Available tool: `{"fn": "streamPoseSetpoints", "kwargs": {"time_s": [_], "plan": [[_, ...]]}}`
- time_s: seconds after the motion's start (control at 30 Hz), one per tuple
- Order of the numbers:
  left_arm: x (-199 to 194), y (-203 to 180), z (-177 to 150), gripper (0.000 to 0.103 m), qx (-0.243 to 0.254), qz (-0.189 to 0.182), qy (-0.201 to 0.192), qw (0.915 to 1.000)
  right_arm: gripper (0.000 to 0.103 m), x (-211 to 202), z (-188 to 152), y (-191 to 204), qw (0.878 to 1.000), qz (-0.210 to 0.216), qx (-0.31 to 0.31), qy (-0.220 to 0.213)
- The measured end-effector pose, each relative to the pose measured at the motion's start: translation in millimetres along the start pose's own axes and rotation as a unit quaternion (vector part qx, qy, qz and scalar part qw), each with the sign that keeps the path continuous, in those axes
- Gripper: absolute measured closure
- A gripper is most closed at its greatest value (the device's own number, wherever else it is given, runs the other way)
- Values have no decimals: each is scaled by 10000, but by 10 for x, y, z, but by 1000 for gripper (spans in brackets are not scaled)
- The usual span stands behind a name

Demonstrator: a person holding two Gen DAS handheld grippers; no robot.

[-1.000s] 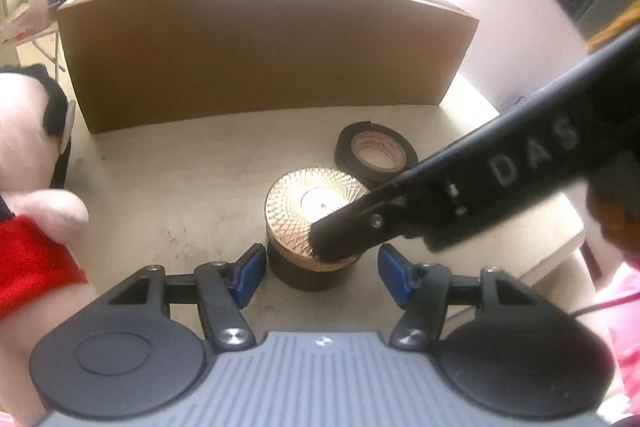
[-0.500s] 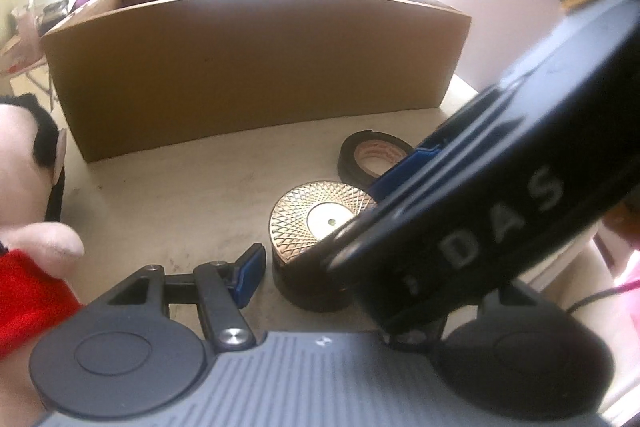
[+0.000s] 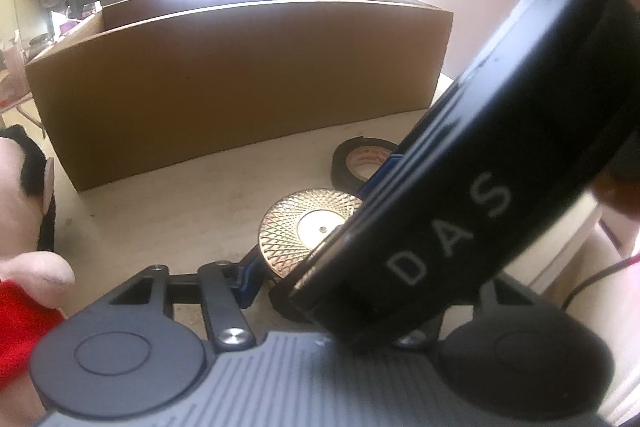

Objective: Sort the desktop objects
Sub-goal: 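Close the right gripper around the gold-lidded tin, then lift the gold-lidded tin with the right gripper and carry it over the box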

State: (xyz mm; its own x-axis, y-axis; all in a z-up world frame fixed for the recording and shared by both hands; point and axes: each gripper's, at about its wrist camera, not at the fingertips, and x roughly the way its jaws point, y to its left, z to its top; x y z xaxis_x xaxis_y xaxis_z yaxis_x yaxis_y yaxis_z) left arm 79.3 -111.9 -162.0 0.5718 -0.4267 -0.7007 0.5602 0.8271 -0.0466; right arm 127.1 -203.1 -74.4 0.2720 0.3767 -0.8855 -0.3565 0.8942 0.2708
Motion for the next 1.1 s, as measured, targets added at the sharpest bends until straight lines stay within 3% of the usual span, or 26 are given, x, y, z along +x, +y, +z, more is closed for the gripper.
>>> {"fn": "streamPoseSetpoints", "kwargs": {"time_s": [0.2, 0.53, 0.87, 1.1], "plan": [[79, -27, 152, 46, -135, -52, -8, 9999, 42, -16, -37, 27, 10000, -33, 25, -27], [-124, 39, 221, 46, -134, -26, -178, 9997, 42, -131, -74, 74, 9997, -34, 93, -212], [-516, 73, 687, 46, 174, 307, -732, 9967, 43, -680, 52, 252, 9949, -124, -129, -992], [-658, 163, 1181, 46, 543, 532, -1212, 9897, 43, -1107, 473, 265, 9870, -279, -370, -1536]]}}
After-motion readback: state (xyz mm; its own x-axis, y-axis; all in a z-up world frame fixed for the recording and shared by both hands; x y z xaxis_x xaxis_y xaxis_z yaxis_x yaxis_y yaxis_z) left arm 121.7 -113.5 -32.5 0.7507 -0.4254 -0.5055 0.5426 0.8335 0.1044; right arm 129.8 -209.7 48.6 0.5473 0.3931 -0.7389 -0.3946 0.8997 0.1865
